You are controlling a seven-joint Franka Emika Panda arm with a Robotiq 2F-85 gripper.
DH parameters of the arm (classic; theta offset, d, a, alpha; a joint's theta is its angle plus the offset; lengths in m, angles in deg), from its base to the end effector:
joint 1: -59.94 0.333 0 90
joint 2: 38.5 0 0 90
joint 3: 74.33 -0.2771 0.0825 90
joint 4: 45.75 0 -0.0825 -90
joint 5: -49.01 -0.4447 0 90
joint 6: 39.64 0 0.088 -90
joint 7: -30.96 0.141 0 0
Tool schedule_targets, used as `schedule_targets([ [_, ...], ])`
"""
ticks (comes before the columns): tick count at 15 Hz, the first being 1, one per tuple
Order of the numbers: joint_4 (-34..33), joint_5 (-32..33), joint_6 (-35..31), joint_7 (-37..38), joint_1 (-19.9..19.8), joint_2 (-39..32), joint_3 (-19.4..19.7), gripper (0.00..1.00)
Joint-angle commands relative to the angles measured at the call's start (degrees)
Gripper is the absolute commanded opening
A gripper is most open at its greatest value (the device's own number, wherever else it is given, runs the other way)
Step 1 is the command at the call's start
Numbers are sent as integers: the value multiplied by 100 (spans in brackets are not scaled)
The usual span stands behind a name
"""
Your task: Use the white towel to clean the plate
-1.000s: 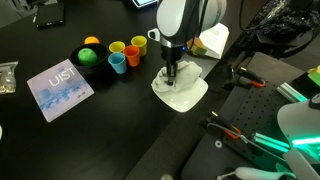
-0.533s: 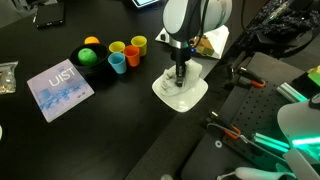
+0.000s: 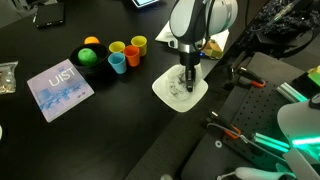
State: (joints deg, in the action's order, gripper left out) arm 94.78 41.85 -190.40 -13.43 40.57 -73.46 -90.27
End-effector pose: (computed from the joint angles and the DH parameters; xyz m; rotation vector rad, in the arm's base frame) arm 0.3769 0.0238 -0.0771 -2.6423 -0.7853 0.4190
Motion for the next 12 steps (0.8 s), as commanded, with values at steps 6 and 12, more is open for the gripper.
schedule_targets([
  [6, 63, -110, 178, 8, 101, 12, 20, 1],
  [12, -198, -45, -201, -102, 368, -302, -344, 1],
])
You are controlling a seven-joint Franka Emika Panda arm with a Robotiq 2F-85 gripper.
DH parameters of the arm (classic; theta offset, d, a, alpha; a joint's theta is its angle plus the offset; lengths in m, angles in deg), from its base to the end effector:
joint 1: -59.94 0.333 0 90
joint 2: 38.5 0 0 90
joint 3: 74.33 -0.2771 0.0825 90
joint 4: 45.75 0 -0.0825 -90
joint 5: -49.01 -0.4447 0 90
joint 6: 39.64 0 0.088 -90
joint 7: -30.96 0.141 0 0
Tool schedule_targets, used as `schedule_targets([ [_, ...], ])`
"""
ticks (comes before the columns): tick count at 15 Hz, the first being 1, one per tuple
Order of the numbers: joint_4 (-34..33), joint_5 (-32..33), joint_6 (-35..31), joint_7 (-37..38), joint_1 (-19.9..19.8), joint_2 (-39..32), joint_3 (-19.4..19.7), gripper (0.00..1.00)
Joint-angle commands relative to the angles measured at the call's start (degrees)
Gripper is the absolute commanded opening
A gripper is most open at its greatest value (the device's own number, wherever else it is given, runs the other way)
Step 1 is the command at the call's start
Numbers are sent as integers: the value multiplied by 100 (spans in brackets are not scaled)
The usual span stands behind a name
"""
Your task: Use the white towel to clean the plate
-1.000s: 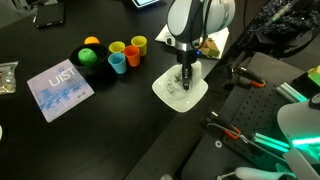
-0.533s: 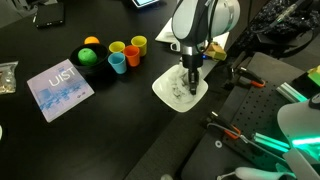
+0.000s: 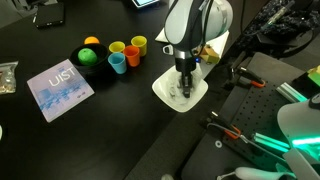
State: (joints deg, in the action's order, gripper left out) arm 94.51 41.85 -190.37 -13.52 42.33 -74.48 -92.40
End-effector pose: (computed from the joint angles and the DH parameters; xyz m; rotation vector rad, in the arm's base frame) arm 0.3730 0.0571 -0.0792 -2.5969 -0.8665 0.4291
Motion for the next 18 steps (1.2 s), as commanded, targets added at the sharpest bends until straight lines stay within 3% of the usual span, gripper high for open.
schedule_targets([
  [1, -221, -3, -263, -93, 251, -254, -158, 1],
  [5, -444, 196, -367, -71, 388, -437, -14, 1],
  [12, -540, 536, -287, -56, 278, -257, 401, 1],
  [18, -142, 473, -246, 136, 283, -17, 541, 1],
])
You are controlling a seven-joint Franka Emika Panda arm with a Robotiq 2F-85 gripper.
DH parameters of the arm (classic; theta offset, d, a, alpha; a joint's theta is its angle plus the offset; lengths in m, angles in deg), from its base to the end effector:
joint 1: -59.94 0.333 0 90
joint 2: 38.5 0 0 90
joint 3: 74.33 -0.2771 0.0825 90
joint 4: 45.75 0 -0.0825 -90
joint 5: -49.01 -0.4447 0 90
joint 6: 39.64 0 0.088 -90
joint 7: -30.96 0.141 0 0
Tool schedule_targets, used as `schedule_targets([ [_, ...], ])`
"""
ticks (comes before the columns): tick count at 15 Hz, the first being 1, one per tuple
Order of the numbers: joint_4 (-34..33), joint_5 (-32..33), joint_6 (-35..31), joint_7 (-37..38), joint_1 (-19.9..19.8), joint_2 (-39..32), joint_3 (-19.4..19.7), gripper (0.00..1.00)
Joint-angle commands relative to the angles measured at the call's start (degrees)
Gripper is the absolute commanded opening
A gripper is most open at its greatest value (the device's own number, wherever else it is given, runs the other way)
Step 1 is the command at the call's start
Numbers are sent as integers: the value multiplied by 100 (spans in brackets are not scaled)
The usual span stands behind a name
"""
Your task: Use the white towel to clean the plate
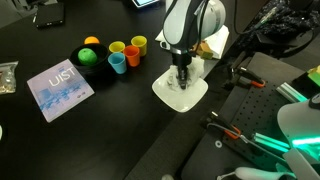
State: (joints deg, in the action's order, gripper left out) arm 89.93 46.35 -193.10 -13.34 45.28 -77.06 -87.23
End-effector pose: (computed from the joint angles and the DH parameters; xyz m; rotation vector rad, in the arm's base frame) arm 0.4049 0.0270 -0.0900 -2.6751 -0.9373 0.3712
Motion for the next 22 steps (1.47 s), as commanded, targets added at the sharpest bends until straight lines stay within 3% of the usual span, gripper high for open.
schedule_targets([
  [1, 370, 16, 36, 120, -22, 240, 15, 1],
  [9, 523, -28, 64, 156, 56, -21, -262, 1],
  [16, 68, -11, 198, 121, 238, -307, -574, 1],
  [22, -434, 0, 367, 80, 288, -479, -550, 1],
])
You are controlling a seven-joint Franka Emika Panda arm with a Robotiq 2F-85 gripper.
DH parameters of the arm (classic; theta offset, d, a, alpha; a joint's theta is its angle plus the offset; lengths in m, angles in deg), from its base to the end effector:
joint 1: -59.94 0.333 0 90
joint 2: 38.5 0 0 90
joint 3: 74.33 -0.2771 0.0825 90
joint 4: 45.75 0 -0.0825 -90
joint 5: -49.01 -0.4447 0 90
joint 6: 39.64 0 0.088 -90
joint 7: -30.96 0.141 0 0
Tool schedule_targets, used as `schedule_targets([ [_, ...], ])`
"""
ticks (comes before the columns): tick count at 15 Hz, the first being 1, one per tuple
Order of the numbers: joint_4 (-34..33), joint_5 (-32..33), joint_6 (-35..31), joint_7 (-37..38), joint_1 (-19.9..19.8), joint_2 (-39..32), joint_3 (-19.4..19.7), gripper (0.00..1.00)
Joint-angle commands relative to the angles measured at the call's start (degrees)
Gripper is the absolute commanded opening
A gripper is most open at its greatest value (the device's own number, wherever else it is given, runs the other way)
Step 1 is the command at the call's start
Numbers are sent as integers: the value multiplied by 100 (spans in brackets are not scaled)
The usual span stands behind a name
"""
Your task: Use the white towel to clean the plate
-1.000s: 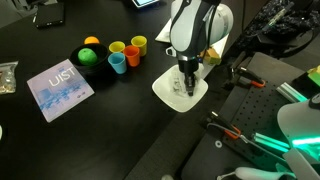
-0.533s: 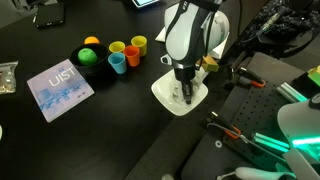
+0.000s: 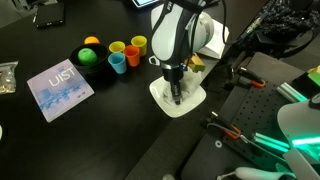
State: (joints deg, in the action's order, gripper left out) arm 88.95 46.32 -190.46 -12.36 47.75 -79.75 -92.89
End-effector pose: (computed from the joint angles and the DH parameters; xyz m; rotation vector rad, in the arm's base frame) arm 0.3865 0.1051 -0.0960 -2.5424 -1.0587 0.4352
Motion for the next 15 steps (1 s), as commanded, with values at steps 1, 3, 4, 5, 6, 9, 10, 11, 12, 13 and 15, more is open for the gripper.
schedule_targets([
  [1, -420, 2, 168, -8, 54, -224, 19, 1],
  [3, -520, 92, 149, -54, 100, -189, 77, 1],
  [4, -565, 127, 128, -70, 110, -169, 105, 1],
  [5, -617, 162, 124, -66, 108, -122, 171, 1],
  [6, -653, 177, 129, -72, 84, -86, 215, 1],
  [9, -575, 176, 56, -27, -33, 72, 418, 1],
  [10, -523, 173, 38, -35, -59, 109, 473, 1],
  [11, -436, 198, -12, -78, -73, 168, 499, 1],
  [12, -445, 217, -23, -63, -56, 182, 530, 1],
  [13, -433, 253, -48, -8, 22, 260, 534, 1],
  [15, -398, 347, -101, 56, 170, 431, 503, 1],
])
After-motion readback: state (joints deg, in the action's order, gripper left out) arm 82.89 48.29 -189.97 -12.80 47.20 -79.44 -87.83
